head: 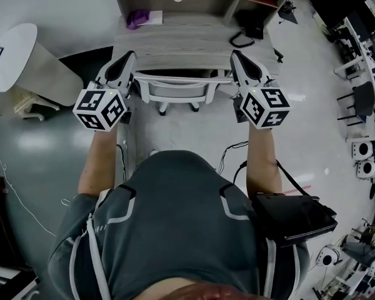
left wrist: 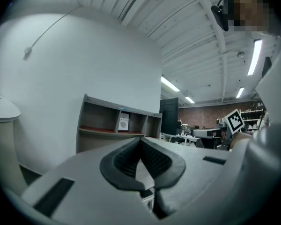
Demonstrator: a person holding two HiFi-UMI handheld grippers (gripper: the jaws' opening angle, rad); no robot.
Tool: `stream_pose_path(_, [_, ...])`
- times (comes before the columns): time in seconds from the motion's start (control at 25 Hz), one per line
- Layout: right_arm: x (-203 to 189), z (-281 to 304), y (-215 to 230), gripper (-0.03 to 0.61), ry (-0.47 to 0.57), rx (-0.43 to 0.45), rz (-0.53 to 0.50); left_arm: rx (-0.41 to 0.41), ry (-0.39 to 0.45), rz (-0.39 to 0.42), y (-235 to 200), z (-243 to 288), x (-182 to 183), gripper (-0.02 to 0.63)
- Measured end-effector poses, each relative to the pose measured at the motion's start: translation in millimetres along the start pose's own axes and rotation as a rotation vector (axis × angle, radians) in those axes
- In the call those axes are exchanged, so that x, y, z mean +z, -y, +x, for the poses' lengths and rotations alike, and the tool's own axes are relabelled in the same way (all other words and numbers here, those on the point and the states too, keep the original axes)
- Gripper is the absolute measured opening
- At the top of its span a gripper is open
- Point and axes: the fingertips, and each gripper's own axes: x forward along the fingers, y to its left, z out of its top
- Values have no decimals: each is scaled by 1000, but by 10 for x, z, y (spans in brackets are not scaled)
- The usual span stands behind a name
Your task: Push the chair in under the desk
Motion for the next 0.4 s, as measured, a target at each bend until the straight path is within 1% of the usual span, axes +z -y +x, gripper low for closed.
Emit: stream_pose_path(0.4, [70,1,-48,28,-3,-16,-11,18,-23,18,-81,-27,29,9])
